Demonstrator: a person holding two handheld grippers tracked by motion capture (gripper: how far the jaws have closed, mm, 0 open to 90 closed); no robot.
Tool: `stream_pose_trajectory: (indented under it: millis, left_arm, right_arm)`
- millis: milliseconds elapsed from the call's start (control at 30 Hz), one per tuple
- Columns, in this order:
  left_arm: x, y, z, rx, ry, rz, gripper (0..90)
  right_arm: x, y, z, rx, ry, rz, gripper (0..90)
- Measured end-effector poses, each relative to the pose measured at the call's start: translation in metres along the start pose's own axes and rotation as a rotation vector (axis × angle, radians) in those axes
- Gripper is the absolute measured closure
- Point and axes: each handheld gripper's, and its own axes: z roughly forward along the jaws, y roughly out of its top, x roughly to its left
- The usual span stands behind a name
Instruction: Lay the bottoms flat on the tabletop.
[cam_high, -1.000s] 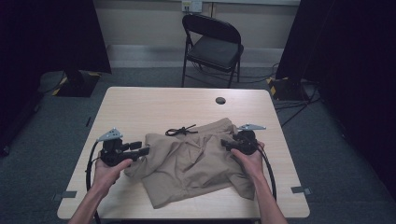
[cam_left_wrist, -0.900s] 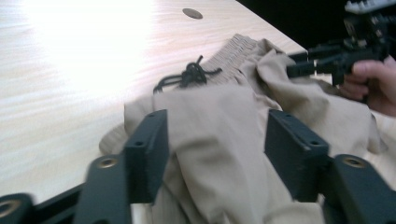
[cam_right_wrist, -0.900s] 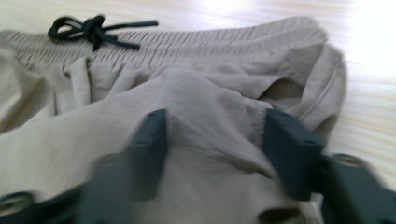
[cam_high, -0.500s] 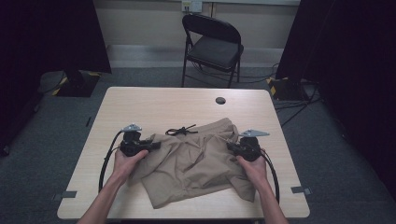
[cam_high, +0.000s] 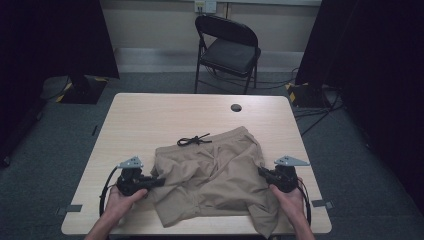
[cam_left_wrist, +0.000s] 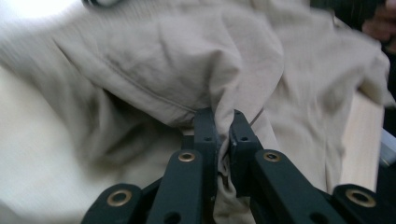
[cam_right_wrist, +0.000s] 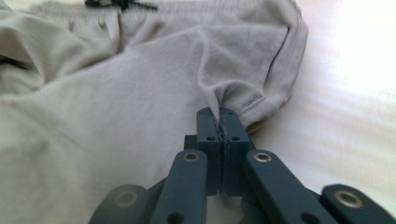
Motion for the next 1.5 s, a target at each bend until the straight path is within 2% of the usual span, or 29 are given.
stream_pose_trajectory:
  millis: [100,200,267,300,333,367,467,567,633,667,767,833,933,967,1000,1033,1067,1100,1133,1167,1200,1233,1267,1333,1367,1433,1467,1500]
  left_arm:
    - [0.003,-0.014,0.003,0.022,0.003,-0.024,84.9]
    - [0.002,-0.016,0.002,0.035,0.019,-0.031,84.7]
    - [0.0,-0.016,0.0,0.034,0.022,-0.032,83.2]
    - [0.0,-0.016,0.0,0.034,0.022,-0.032,81.6]
    - [0.0,-0.016,-0.001,0.029,0.023,-0.021,80.2]
    - [0.0,-0.014,-0.003,0.022,0.02,-0.023,80.2]
    - [-0.001,-0.002,-0.012,-0.032,0.019,-0.022,72.4]
    - [-0.003,0.011,-0.019,-0.069,0.029,-0.01,69.7]
    - [-0.003,0.015,-0.021,-0.081,0.027,-0.008,69.5]
    - [-0.003,0.024,-0.025,-0.106,0.028,0.001,68.8]
    - [-0.003,0.034,-0.029,-0.125,0.036,0.012,67.3]
    - [0.0,0.046,-0.031,-0.156,0.037,0.008,67.3]
    - [0.007,0.056,-0.022,-0.162,0.03,-0.016,66.4]
    - [0.007,0.056,-0.022,-0.162,0.03,-0.016,65.7]
    - [0.011,0.058,-0.008,-0.15,0.042,-0.044,65.1]
    - [0.013,0.057,0.0,-0.117,0.061,-0.043,64.4]
    - [0.013,0.055,0.009,-0.091,0.073,-0.041,63.8]
    - [0.013,0.055,0.009,-0.091,0.073,-0.041,63.4]
    - [0.015,0.048,0.023,-0.047,0.063,-0.048,63.4]
    - [0.015,0.048,0.023,-0.047,0.063,-0.048,63.7]
    - [0.017,0.039,0.031,-0.019,0.071,-0.067,64.0]
    - [0.017,0.039,0.031,-0.019,0.071,-0.067,64.4]
    - [0.018,0.03,0.034,0.011,0.077,-0.063,64.6]
    - [0.018,0.026,0.033,0.012,0.074,-0.068,64.8]
    - [0.018,0.02,0.031,0.028,0.081,-0.07,64.9]
    - [0.018,0.017,0.029,0.024,0.09,-0.068,65.1]
    - [0.018,0.011,0.026,0.027,0.098,-0.053,65.3]
    - [0.019,0.009,0.024,0.019,0.095,-0.061,65.4]
  right_arm:
    - [-0.001,-0.009,0.002,0.027,-0.004,0.009,88.9]
    - [0.001,-0.016,0.008,0.062,-0.009,-0.003,87.3]
    - [0.002,-0.016,0.009,0.062,-0.004,-0.008,81.3]
    - [0.002,-0.016,0.009,0.062,-0.004,-0.008,81.3]
    - [0.002,-0.011,0.006,0.044,0.008,-0.012,74.8]
    - [0.002,-0.011,0.006,0.044,0.008,-0.012,74.8]
    - [0.002,0.003,0.004,-0.008,0.026,-0.001,61.6]
    - [0.002,0.016,0.006,-0.033,0.029,0.001,56.7]
    - [0.002,0.021,0.009,-0.047,0.029,-0.001,56.5]
    - [0.001,0.031,0.015,-0.057,0.031,0.0,56.7]
    - [-0.001,0.038,0.023,-0.054,0.033,0.013,58.0]
    - [-0.004,0.044,0.04,-0.026,0.031,0.018,62.2]
    - [-0.008,0.04,0.056,0.021,0.025,0.03,66.6]
    - [-0.008,0.04,0.056,0.021,0.025,0.03,66.6]
    - [-0.009,0.034,0.063,0.06,0.011,0.03,67.4]
    - [-0.008,0.032,0.065,0.078,0.005,0.03,67.3]
    - [-0.008,0.03,0.066,0.085,0.009,0.023,66.9]
    - [-0.008,0.03,0.066,0.085,0.009,0.023,66.9]
    - [-0.008,0.027,0.066,0.098,0.006,0.017,65.7]
    - [-0.008,0.027,0.066,0.098,0.006,0.017,65.7]
    - [-0.009,0.023,0.063,0.086,0.006,0.028,66.0]
    - [-0.009,0.023,0.063,0.086,0.006,0.028,66.0]
    - [-0.011,0.02,0.06,0.087,0.005,0.033,65.9]
    - [-0.01,0.02,0.058,0.097,0.0,0.031,65.8]
    - [-0.008,0.018,0.056,0.096,-0.003,0.011,65.5]
    - [-0.007,0.016,0.055,0.092,-0.005,0.006,65.7]
    - [-0.006,0.012,0.051,0.081,-0.001,0.015,65.7]
    - [-0.005,0.01,0.049,0.079,0.003,0.019,65.7]
